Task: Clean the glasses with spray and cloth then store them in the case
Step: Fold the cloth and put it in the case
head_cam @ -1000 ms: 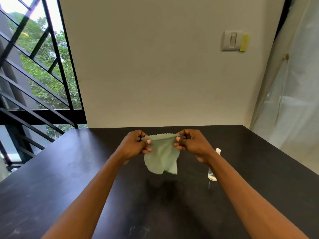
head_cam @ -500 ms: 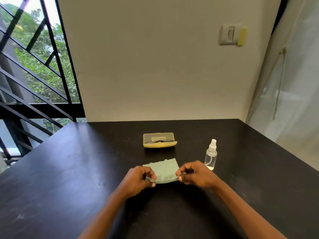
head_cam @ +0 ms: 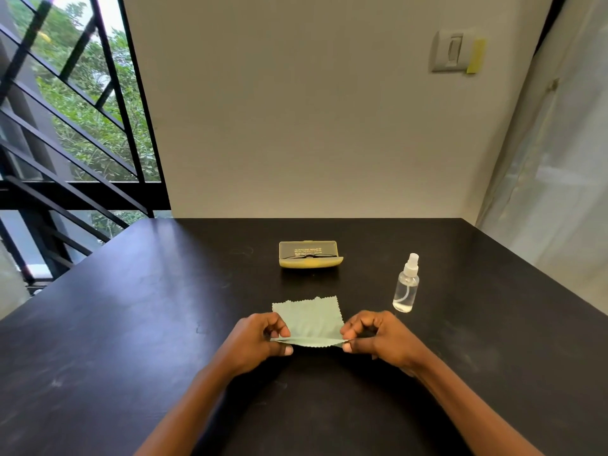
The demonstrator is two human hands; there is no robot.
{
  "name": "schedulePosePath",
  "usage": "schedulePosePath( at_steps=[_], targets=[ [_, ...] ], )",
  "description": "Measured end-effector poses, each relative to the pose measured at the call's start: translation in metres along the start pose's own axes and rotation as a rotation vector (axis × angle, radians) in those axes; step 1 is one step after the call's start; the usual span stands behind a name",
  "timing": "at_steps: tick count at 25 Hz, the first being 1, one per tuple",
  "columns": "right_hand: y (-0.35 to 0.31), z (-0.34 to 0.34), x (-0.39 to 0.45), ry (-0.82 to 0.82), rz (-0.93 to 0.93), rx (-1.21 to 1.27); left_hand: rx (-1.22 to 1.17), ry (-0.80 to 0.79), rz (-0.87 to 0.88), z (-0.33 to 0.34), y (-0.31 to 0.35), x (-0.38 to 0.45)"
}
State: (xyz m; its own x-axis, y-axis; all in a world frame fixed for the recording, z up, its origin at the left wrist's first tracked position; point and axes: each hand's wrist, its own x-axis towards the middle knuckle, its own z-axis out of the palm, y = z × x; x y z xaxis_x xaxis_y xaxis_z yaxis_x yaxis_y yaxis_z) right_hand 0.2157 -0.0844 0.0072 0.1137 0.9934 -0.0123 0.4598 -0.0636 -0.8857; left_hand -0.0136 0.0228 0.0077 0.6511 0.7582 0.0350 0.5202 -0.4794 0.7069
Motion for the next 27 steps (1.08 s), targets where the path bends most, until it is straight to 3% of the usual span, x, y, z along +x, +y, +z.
schedulePosePath(
  at_steps=[4, 12, 18, 27],
  targets=[
    [0.0, 0.006, 0.003, 0.014, 0.034, 0.165, -0.109, 0.014, 0.025, 0.0, -0.003, -0.004],
    [0.001, 0.006, 0.004, 0.047, 0.044, 0.307, -0.004, 0.235, 0.227, 0.002, -0.003, -0.012],
    [0.001, 0.008, 0.009, 0.068, 0.096, 0.323, -0.164, 0.259, 0.074, 0.004, -0.004, -0.011],
    [-0.006, 0.013, 0.024, 0.153, 0.154, 0.281, -0.211, 0.23, -0.05, 0.009, 0.007, 0.006]
  ],
)
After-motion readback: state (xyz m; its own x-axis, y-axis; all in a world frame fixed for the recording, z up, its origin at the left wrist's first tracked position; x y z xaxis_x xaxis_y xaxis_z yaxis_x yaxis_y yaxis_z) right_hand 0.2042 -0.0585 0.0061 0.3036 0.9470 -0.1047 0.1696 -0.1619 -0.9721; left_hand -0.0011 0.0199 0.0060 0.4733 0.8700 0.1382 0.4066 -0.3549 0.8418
